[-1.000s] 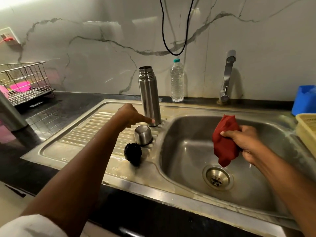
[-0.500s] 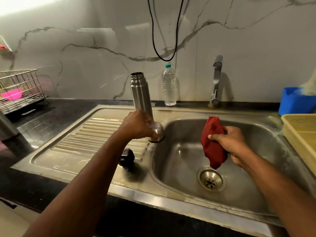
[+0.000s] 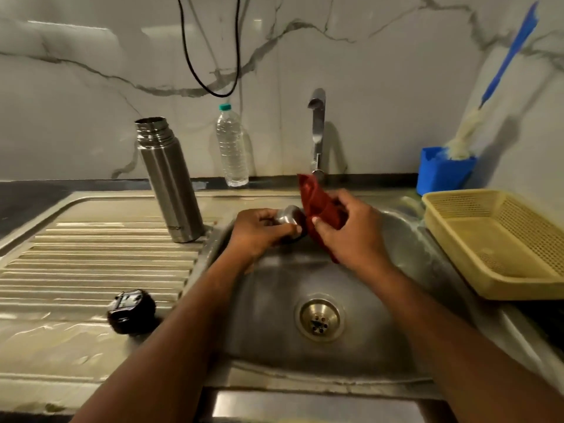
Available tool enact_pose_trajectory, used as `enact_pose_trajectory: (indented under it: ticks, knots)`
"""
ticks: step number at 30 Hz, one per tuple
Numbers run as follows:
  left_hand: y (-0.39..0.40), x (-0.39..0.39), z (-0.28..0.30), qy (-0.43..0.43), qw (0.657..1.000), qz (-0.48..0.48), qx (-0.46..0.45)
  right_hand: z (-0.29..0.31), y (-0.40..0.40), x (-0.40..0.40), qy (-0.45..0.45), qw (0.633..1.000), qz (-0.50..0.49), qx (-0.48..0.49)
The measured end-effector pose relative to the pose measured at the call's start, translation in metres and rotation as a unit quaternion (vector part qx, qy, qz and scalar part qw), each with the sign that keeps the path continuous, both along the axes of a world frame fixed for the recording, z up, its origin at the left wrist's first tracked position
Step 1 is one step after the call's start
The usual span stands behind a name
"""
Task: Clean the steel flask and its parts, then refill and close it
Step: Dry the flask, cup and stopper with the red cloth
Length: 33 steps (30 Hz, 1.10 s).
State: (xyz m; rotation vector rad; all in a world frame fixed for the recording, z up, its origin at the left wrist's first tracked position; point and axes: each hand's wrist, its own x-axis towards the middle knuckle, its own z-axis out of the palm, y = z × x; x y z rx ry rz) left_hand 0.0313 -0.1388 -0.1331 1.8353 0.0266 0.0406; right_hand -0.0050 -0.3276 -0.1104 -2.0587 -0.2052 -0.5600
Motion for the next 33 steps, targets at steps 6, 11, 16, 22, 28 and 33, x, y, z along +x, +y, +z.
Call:
enact_pose_trajectory:
  ticks: [6, 11, 16, 22, 28, 33]
  knots:
    - [0.003, 0.009, -0.014, -0.058, 0.998, -0.01, 0.014, -0.014, 0.009, 0.005, -0.048, 0.995, 0.005, -0.086]
    - [-0.006, 0.003, -0.009, -0.075, 0.994, -0.073, -0.009, -0.019, -0.005, 0.011, 0.005, 0.999, -0.036, -0.024]
    - [0.003, 0.007, -0.011, -0.086, 0.992, -0.033, -0.083, -0.016, 0.005, 0.006, -0.062, 0.996, 0.023, -0.052]
    - [-0.008, -0.001, -0.005, -0.077, 0.99, -0.091, -0.082, -0.023, -0.007, 0.015, 0.055, 0.998, -0.024, 0.027]
    - [0.003, 0.005, -0.007, -0.084, 0.99, 0.0, -0.117, -0.016, 0.011, 0.003, -0.038, 0.998, 0.029, -0.042]
    - [-0.002, -0.001, -0.003, -0.081, 0.989, -0.076, -0.102, -0.026, -0.002, 0.014, 0.044, 0.999, -0.004, 0.009]
